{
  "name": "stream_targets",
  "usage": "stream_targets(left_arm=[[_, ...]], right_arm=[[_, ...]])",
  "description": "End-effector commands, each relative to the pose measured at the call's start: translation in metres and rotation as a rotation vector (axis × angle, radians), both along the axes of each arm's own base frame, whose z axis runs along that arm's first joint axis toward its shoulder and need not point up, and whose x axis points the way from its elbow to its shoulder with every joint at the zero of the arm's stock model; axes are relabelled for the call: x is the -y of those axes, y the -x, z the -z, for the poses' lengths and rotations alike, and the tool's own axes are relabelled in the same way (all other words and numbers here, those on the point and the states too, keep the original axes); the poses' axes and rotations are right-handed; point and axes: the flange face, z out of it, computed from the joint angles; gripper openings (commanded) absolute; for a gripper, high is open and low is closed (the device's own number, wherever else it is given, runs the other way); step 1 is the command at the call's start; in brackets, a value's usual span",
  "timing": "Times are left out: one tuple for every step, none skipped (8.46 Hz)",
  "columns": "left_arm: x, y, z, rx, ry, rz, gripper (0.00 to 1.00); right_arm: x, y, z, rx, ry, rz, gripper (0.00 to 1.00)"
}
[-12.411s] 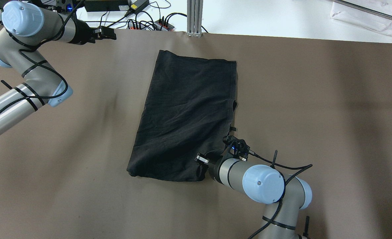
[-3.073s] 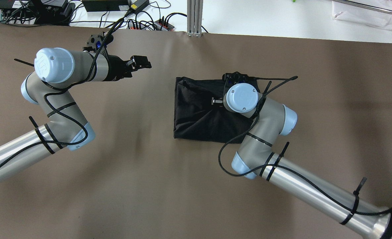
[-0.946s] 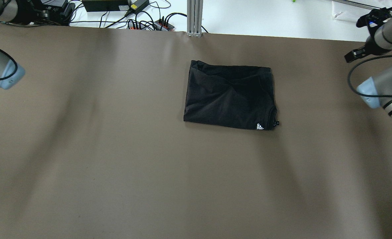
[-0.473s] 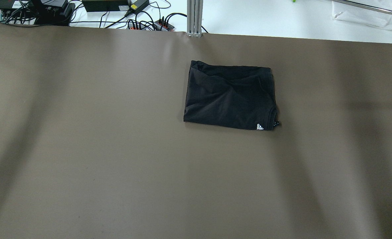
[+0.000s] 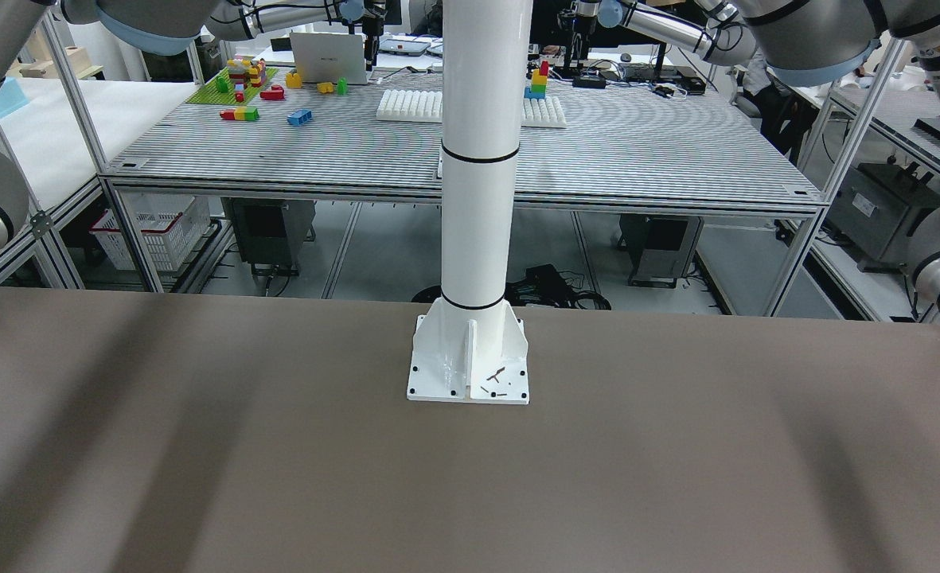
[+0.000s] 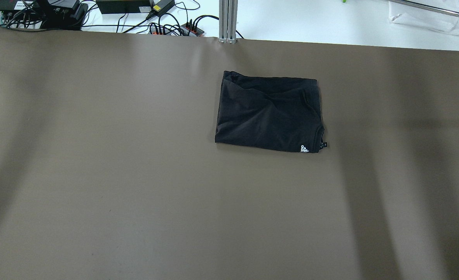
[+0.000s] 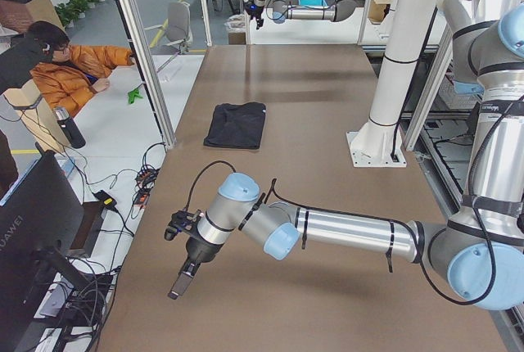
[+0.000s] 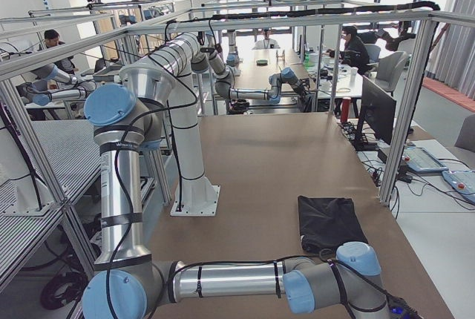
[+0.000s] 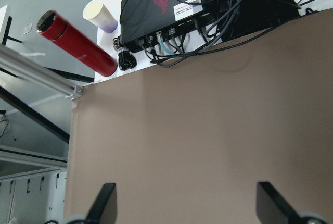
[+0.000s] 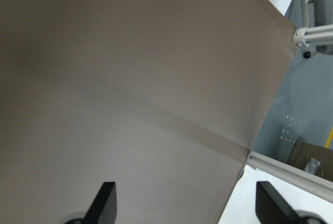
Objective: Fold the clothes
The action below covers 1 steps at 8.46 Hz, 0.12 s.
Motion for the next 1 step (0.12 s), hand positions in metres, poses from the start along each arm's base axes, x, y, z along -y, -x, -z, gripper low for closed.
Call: stream_targets(left_arm=[[-0.0214, 0.0158, -0.0206, 0.074, 0.068, 0.05, 0.94]], right_arm=[[-0.0169, -0.0109, 0.0045, -0.013, -0.028, 0.013, 0.94]])
